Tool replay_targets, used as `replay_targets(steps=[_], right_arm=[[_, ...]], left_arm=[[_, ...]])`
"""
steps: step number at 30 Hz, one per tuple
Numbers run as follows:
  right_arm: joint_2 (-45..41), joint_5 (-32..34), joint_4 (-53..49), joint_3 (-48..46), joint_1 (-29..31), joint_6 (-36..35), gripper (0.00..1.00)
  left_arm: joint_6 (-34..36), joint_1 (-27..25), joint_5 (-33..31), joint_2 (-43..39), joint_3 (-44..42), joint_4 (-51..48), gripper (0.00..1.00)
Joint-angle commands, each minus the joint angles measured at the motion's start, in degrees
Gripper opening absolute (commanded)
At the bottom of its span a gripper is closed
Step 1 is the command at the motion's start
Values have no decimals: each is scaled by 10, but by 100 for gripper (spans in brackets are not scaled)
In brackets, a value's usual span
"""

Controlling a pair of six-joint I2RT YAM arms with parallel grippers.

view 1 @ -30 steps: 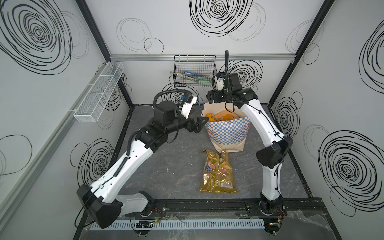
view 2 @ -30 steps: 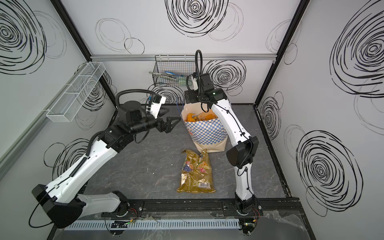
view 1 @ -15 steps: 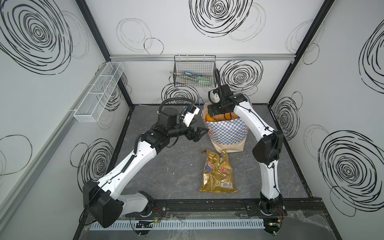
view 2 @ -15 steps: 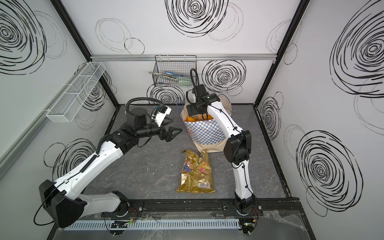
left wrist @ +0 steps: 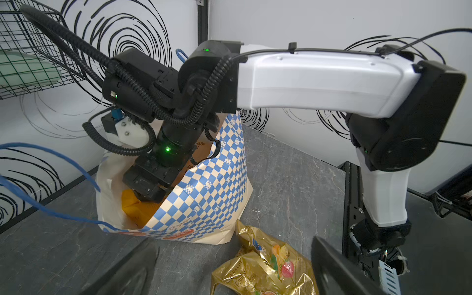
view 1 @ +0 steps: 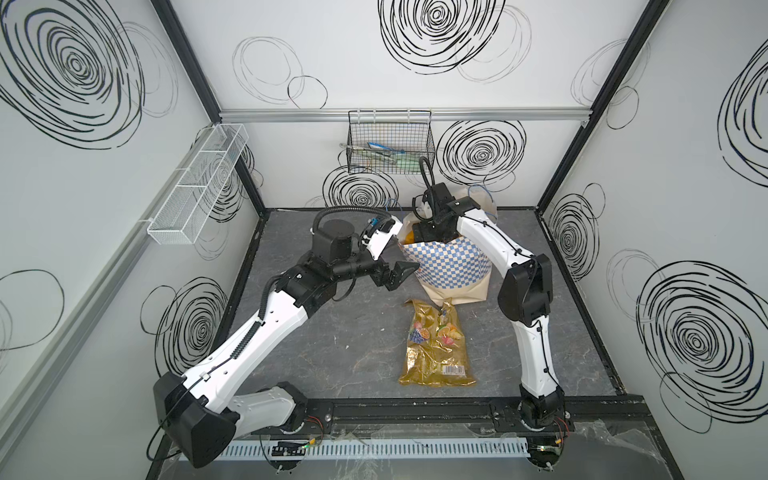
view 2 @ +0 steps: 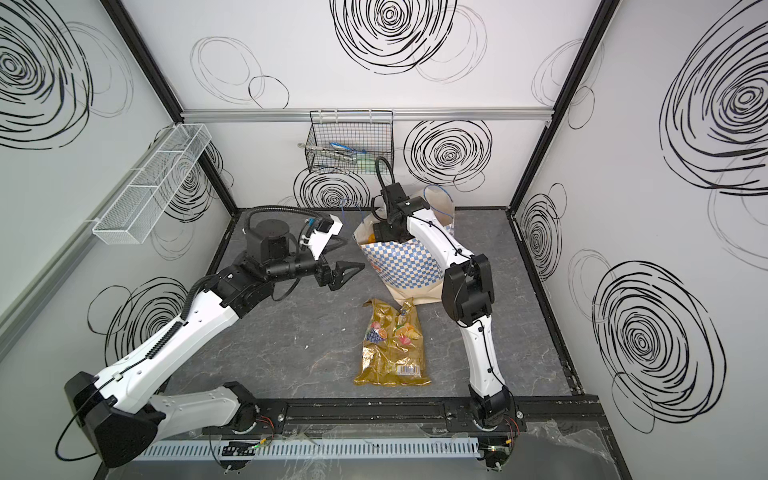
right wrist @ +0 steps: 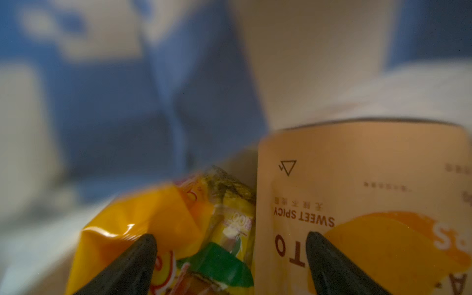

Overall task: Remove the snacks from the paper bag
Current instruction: 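Move the right gripper back into the bag and grasp the yellow packet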

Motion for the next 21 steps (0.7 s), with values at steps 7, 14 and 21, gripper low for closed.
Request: replay_targets(steps=[7,14,21], right_arm=[[-19,8,-10,-100,-9,11,70],[-61,-3,11,-111,-13,13,30],[-101,1,19,-86,-14,15,4]], left_arm=[[11,-1,-7,-3,-8,30,96],[9,-4,-10,-4,-12,35,96],[10,-6,-11,-5,-13,38,96]])
